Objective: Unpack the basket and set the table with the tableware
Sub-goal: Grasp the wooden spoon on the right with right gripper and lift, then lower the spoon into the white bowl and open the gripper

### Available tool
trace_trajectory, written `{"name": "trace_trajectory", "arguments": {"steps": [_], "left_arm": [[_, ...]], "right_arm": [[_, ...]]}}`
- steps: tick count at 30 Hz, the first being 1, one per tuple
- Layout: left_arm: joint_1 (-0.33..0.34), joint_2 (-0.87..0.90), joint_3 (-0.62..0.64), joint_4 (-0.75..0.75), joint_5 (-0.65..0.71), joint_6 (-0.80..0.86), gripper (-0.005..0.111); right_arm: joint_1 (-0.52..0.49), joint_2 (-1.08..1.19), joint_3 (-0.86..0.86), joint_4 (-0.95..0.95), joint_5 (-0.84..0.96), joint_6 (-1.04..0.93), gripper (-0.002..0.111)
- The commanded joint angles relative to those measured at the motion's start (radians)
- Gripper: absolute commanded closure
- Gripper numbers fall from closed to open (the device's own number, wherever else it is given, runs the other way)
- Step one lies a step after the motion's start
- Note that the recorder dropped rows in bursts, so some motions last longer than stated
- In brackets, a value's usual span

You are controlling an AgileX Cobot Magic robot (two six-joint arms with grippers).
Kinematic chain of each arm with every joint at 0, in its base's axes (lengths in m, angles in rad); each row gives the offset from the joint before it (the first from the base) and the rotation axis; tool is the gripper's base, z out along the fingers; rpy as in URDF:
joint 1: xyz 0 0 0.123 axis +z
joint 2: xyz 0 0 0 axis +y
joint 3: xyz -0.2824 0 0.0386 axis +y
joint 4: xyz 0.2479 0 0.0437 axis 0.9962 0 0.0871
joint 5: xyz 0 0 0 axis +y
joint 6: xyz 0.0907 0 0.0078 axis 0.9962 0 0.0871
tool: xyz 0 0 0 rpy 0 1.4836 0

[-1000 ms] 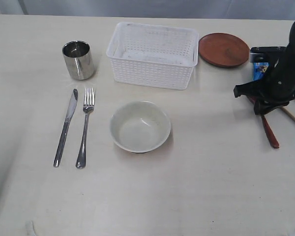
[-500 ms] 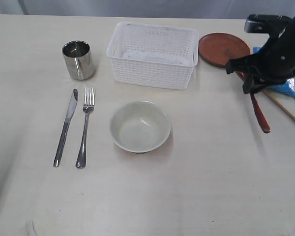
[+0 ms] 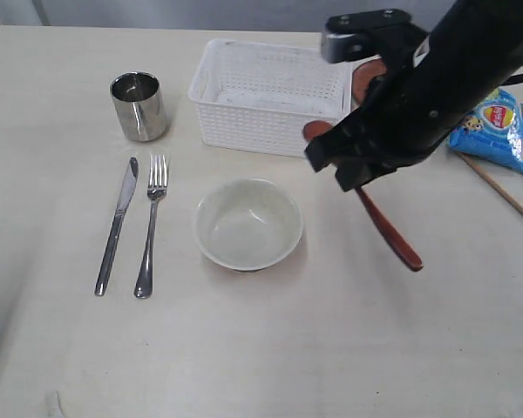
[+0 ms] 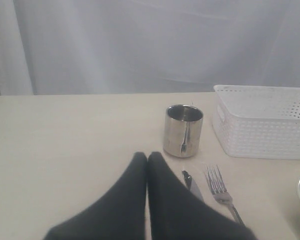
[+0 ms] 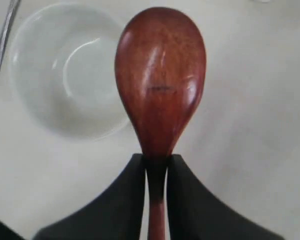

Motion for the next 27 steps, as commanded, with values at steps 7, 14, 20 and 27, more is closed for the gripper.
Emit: {"name": "trace_trajectory", "arguments": {"steps": [7,14,20,27], "left_arm": [[-0.001,-0.004,0.003,-0.003,-0.011,0.0,0.107],[-0.001,-0.004,0.003,-0.003,-0.011,0.0,0.107],[-0.001,-0.004,0.003,-0.003,-0.011,0.0,0.107],[-0.001,-0.004,0.003,-0.003,-0.011,0.0,0.107]], "right_arm": [[0.173,0.018,-0.005,0.031,0.052,-0.013,0.109],[0.252,0.104,-0.115,0.035,0.044,0.023,0.109],[0.252,0.264,-0.306,-0.022,0.202,0.072,0.109],[0.252,0.396,-0.387,-0.123,0.287,0.134,0.109]]}}
